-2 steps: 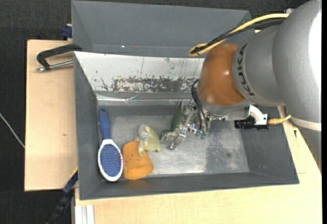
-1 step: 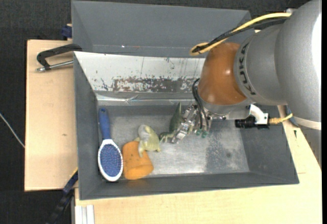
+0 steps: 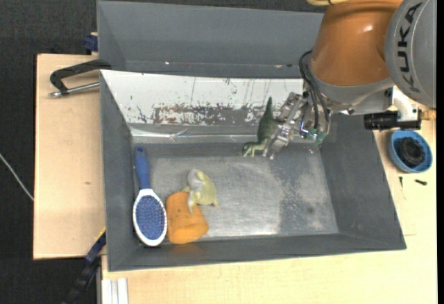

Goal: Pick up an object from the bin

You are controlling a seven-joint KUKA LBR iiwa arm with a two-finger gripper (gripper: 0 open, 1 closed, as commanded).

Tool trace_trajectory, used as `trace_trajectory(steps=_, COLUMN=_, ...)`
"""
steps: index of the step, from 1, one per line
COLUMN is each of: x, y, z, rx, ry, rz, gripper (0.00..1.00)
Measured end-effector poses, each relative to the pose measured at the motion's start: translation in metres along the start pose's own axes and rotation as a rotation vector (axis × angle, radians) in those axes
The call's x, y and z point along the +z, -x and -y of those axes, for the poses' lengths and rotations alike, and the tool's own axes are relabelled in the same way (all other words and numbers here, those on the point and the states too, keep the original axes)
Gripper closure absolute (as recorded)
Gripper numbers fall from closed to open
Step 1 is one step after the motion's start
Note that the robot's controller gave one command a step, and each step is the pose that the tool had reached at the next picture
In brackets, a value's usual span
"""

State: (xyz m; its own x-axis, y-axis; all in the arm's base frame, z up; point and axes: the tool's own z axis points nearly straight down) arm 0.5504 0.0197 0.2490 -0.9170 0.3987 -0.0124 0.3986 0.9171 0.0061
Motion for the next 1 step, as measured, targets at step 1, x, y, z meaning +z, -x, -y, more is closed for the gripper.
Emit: trace_trajectory(steps=1, x=-0.1156, y=-0.0105, z=-0.0022, rx=-0.208, ry=0.0, rz=0.0, gripper=1.0)
